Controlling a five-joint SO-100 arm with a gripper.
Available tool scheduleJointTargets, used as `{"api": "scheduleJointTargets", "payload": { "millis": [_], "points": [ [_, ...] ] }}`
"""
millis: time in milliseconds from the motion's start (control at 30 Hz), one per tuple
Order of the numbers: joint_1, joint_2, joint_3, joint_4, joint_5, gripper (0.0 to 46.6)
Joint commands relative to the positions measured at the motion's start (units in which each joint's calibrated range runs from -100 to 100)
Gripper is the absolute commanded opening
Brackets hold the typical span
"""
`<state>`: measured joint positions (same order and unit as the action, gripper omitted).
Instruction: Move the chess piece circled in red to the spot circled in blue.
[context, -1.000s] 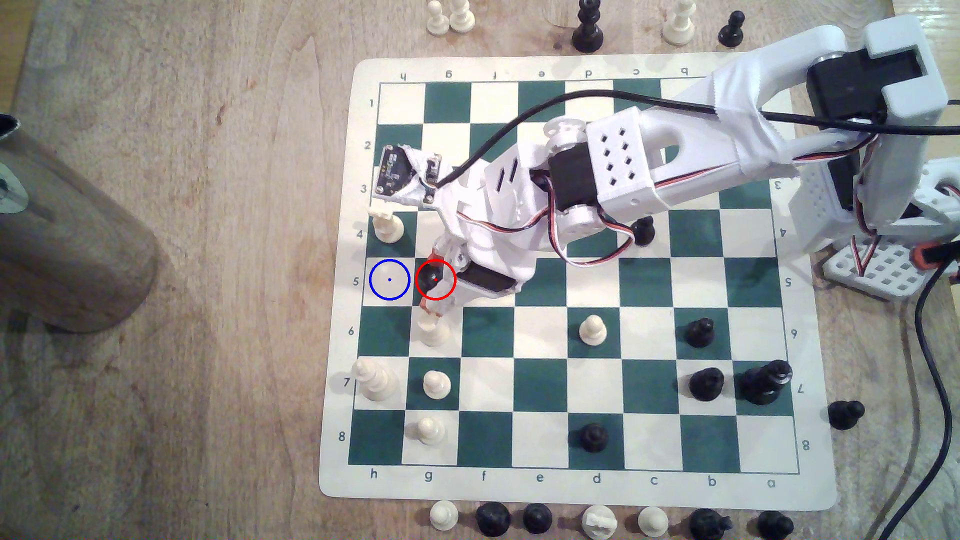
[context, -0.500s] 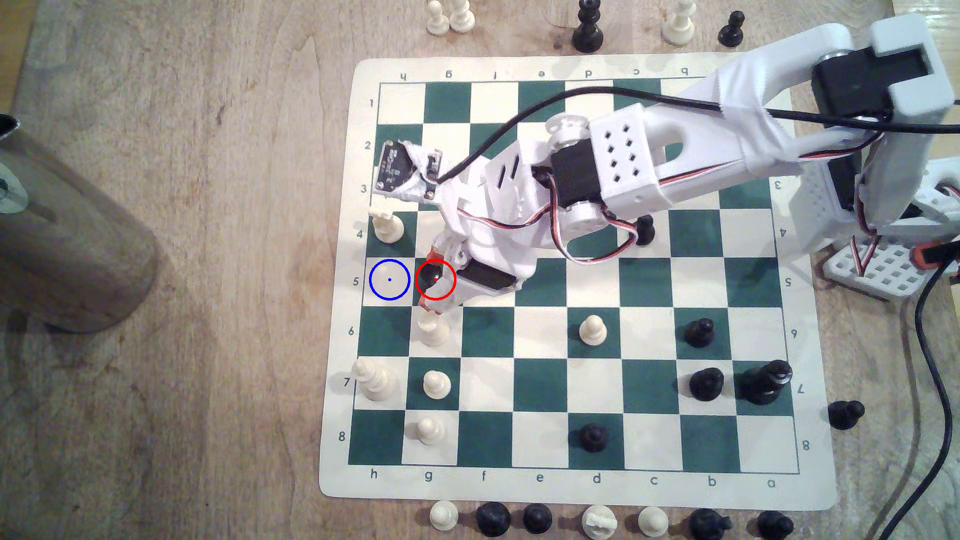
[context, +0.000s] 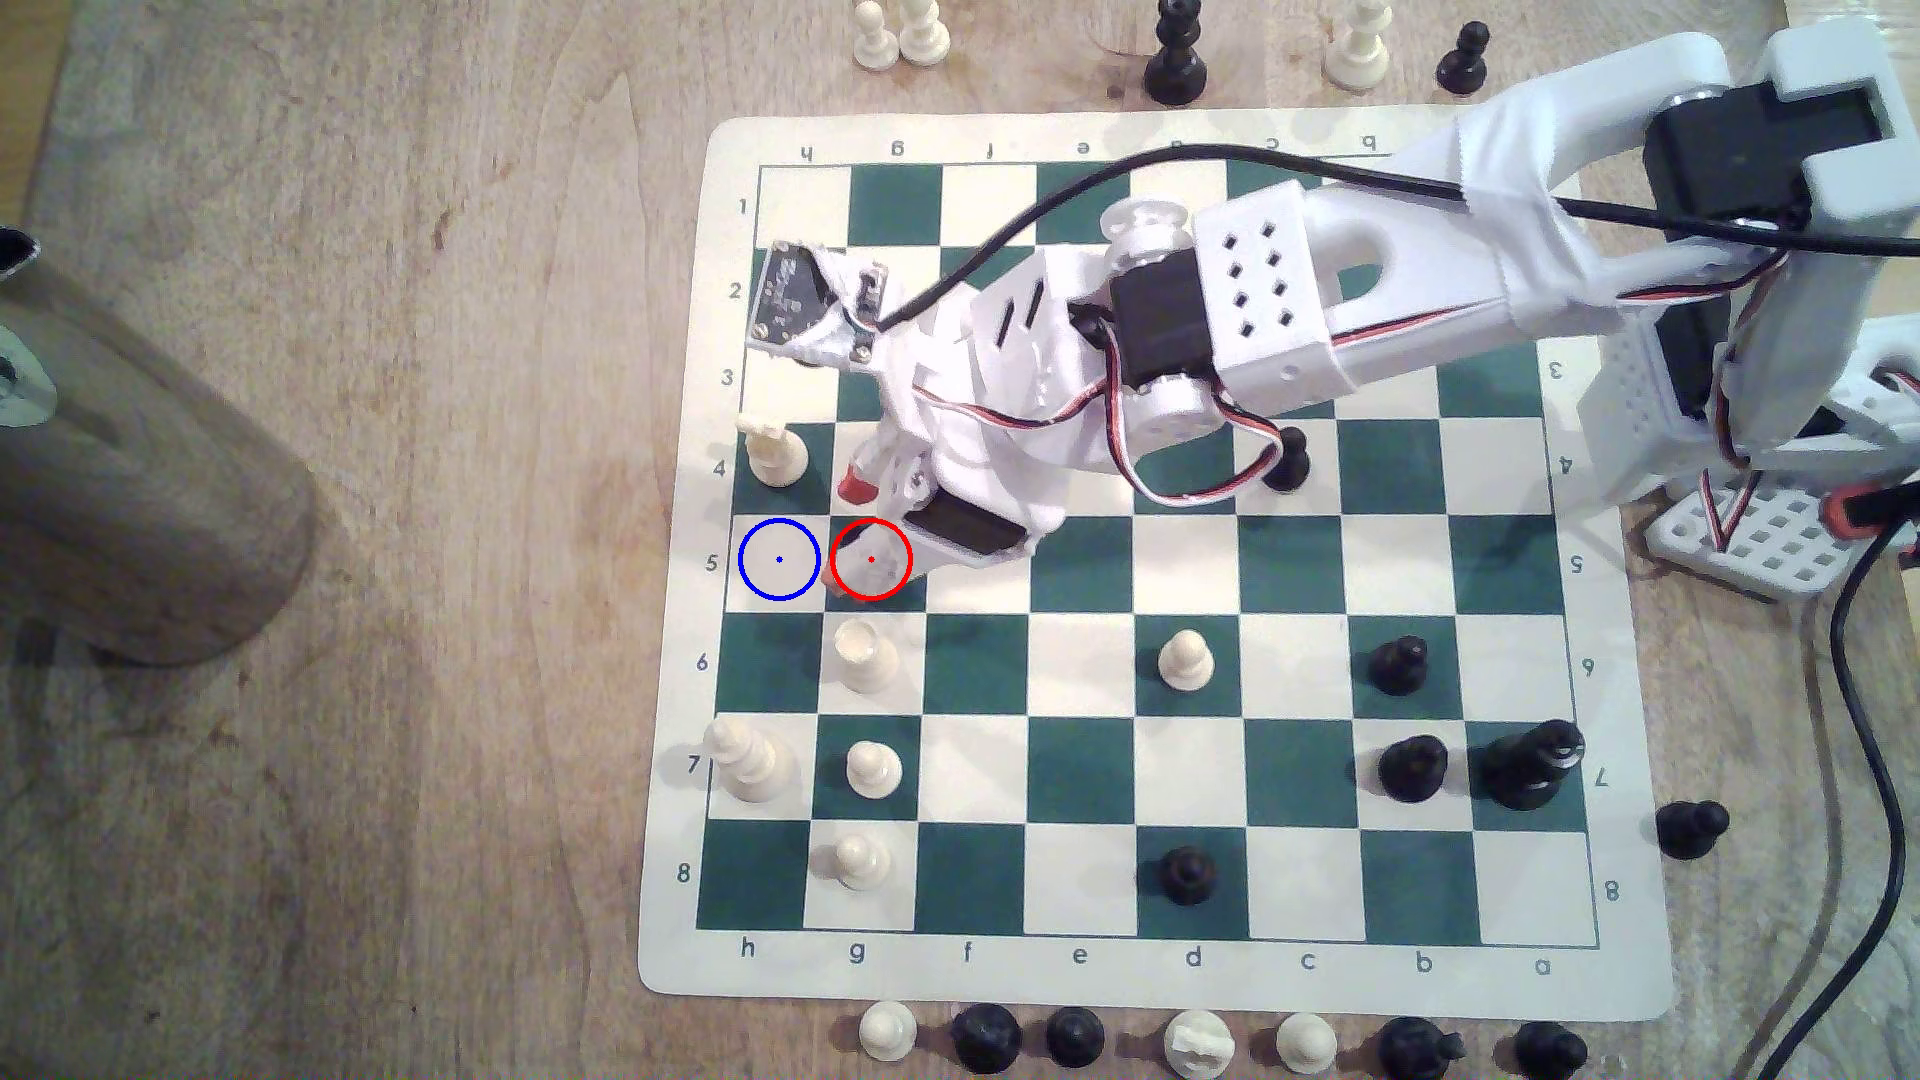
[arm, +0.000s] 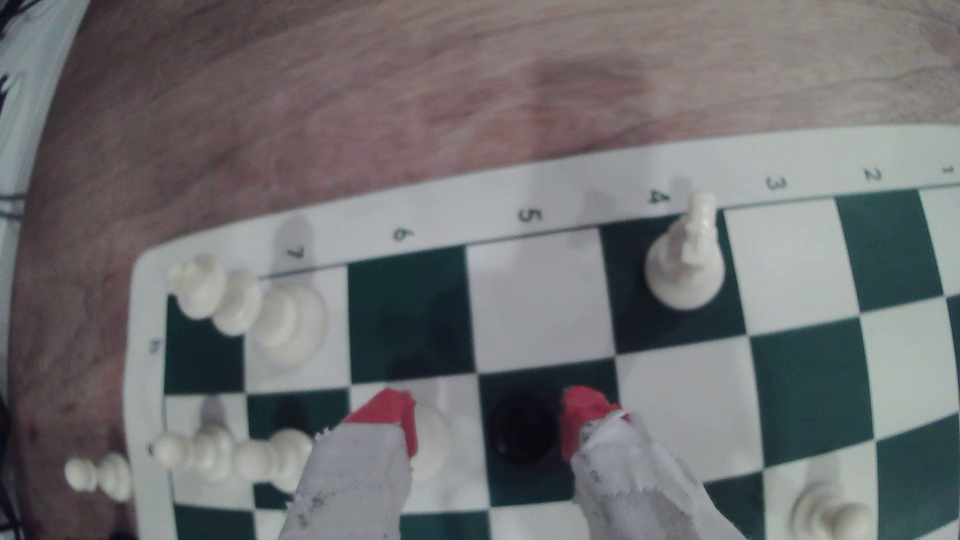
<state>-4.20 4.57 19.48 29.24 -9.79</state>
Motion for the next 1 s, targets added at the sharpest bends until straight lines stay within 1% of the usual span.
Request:
{"api": "scheduleJointTargets", "payload": {
  "millis": [0, 67, 100, 200, 333, 533, 800, 967],
  "points": [
    [0.41, -0.41, -0.98, -1.64, 0.2, 15.3],
    [0.41, -0.32, -0.89, -1.64, 0.2, 15.4],
    [0.25, -0.07, -0.8, -1.64, 0.2, 16.3],
    [-0.06, 0.36, -0.71, -1.97, 0.15, 17.1],
    [-0.14, 1.63, -0.71, -2.54, 0.2, 17.1],
    [0.25, 2.73, -1.07, -2.79, 0.29, 15.5],
    [0.25, 3.41, -0.98, -3.28, 0.29, 15.1],
    [0.1, 3.67, -0.8, -3.36, 0.49, 11.6]
  ]
}}
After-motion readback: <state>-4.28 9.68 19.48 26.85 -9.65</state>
